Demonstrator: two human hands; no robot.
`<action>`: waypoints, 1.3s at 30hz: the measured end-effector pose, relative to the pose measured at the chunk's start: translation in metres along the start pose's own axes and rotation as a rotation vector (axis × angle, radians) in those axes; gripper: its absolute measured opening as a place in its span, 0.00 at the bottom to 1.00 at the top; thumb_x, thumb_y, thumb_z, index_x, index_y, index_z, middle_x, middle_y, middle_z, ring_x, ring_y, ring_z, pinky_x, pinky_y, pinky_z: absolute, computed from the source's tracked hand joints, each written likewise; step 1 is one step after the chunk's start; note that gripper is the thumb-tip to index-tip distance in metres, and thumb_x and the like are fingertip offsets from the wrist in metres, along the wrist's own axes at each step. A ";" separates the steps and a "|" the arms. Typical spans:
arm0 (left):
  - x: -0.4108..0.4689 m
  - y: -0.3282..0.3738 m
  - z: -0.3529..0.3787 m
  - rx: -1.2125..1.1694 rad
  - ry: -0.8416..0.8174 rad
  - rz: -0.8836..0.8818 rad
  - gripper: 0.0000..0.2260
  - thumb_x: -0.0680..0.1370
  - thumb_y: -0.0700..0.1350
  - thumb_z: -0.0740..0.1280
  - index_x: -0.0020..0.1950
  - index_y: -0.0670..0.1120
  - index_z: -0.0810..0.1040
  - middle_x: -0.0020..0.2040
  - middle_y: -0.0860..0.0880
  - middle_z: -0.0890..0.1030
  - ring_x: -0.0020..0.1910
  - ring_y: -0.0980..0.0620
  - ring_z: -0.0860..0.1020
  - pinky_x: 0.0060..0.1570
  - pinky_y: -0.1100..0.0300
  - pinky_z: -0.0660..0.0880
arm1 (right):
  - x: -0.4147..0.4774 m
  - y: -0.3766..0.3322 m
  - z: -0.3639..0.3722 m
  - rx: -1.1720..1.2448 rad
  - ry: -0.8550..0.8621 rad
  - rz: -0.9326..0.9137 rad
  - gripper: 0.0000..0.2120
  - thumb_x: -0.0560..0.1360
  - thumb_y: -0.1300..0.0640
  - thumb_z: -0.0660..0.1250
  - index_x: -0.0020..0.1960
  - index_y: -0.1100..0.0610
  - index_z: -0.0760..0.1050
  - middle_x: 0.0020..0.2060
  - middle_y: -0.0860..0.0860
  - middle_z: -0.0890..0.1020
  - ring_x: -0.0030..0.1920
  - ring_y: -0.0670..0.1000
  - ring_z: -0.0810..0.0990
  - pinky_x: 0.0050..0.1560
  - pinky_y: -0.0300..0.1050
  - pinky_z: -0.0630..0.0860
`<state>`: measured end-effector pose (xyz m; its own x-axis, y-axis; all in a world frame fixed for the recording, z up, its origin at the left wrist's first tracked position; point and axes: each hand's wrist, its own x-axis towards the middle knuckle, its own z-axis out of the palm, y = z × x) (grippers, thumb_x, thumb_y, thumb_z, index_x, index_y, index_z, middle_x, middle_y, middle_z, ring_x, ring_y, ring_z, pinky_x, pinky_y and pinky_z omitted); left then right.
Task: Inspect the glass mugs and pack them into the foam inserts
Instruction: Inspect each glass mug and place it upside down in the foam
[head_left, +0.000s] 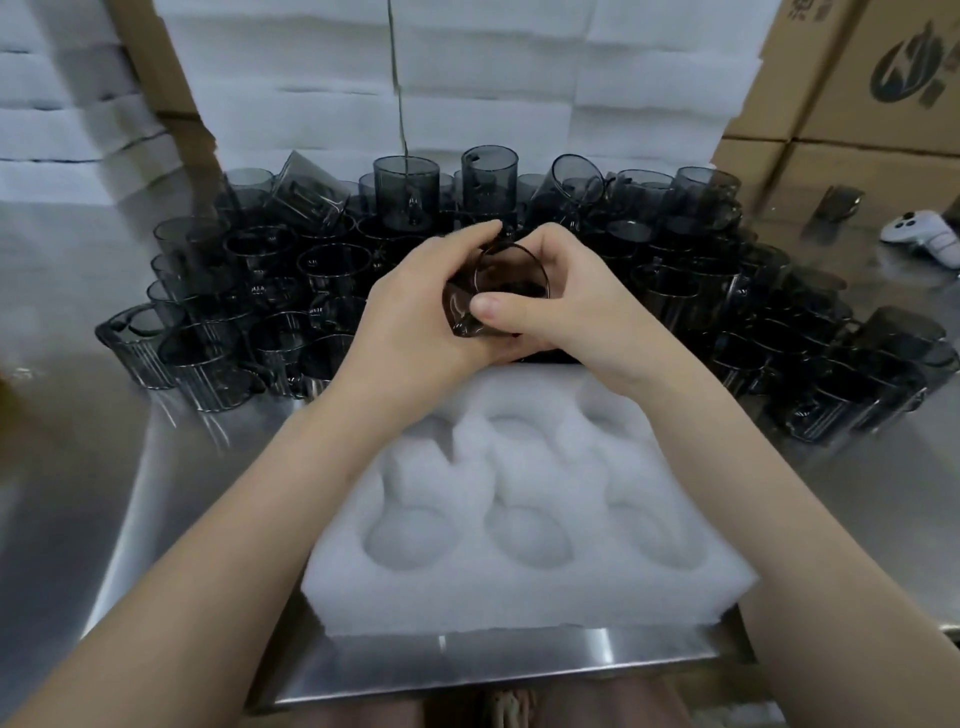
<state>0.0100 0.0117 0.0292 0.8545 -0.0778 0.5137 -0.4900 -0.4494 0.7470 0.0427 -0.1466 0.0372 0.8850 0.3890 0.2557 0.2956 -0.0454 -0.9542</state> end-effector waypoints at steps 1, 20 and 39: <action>0.000 0.000 0.000 -0.020 0.003 -0.008 0.32 0.63 0.46 0.81 0.64 0.55 0.74 0.54 0.60 0.78 0.53 0.58 0.80 0.57 0.58 0.76 | 0.000 0.000 0.001 -0.009 0.019 -0.003 0.18 0.64 0.55 0.77 0.47 0.55 0.70 0.45 0.52 0.81 0.45 0.48 0.84 0.36 0.45 0.80; 0.000 -0.006 -0.003 -0.224 -0.075 0.043 0.27 0.66 0.34 0.78 0.60 0.49 0.73 0.57 0.55 0.80 0.59 0.56 0.79 0.61 0.56 0.75 | -0.002 0.000 -0.010 0.383 0.012 0.038 0.06 0.77 0.57 0.66 0.50 0.56 0.80 0.49 0.55 0.84 0.45 0.59 0.85 0.41 0.55 0.81; -0.003 -0.006 -0.001 -0.102 0.042 0.084 0.22 0.68 0.44 0.75 0.61 0.52 0.76 0.54 0.59 0.81 0.52 0.60 0.80 0.53 0.64 0.76 | -0.004 0.003 -0.001 0.085 -0.010 -0.134 0.22 0.64 0.66 0.77 0.53 0.55 0.72 0.52 0.53 0.82 0.50 0.52 0.84 0.45 0.47 0.81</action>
<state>0.0105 0.0159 0.0238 0.8027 -0.0727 0.5920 -0.5763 -0.3502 0.7384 0.0403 -0.1497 0.0331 0.8357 0.3957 0.3809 0.3792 0.0860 -0.9213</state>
